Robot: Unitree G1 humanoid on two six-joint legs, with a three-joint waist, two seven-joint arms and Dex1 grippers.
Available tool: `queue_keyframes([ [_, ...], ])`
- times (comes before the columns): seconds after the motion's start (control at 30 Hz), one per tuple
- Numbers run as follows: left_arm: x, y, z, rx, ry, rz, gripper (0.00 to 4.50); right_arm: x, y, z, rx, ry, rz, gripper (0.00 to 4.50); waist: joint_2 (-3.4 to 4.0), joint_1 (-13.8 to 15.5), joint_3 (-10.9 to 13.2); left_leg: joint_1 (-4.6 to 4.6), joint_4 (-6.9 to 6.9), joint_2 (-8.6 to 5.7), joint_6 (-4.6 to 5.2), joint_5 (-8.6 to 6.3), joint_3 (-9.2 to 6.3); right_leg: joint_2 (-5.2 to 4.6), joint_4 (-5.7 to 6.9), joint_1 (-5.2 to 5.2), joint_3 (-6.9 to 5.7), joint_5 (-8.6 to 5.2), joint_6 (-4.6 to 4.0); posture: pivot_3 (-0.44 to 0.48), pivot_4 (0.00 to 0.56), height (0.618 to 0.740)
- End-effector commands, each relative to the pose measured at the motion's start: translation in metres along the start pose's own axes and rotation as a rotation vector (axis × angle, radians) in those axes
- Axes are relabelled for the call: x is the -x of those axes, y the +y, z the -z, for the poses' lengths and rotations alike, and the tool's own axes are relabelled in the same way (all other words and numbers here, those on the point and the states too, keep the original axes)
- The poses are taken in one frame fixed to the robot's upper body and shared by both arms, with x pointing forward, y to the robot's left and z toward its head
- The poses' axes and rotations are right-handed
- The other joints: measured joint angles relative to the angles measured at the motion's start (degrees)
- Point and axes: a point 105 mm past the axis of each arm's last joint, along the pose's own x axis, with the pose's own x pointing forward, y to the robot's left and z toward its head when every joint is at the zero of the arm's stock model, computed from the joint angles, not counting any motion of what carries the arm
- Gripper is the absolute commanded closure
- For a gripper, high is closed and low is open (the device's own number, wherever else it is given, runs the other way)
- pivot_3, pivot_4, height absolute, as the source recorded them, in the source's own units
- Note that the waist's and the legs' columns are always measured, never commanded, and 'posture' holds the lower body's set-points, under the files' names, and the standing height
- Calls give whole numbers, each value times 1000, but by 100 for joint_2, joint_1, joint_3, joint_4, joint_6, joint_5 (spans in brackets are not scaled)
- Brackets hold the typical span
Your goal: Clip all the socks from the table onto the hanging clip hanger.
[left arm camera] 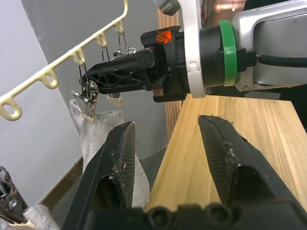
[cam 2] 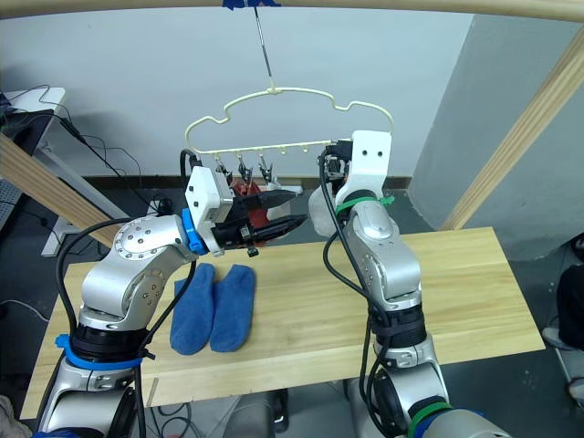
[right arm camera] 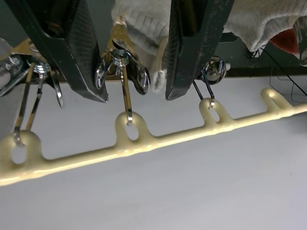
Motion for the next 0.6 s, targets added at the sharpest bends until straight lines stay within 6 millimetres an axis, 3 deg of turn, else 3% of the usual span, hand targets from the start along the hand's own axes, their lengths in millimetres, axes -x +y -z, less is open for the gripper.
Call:
queue_keyframes([
  [0.03,2,-3,-11,-51,-25,3,2194,1,24,-20,-62,-71,-66,2530,0,1,0,0,0,0,0,0,0,0,0,0,0,0,0,-181,224,740],
  [0.13,2,-4,-10,-48,-25,2,2194,1,24,-20,-59,-72,-63,2530,0,4,0,0,0,0,0,0,0,0,0,0,0,0,0,-182,223,740],
  [0.4,5,-9,-1,-13,-6,-57,2194,1,22,-20,-49,-77,-54,4395,0,-1,-3,0,0,1,0,0,-2,-1,0,0,1,0,0,-191,221,740],
  [0.6,21,-7,22,10,64,-251,2194,1,19,-22,-38,-86,-51,4498,4,-3,-40,0,0,1,0,0,-4,-1,1,-1,3,0,0,-188,219,740],
])
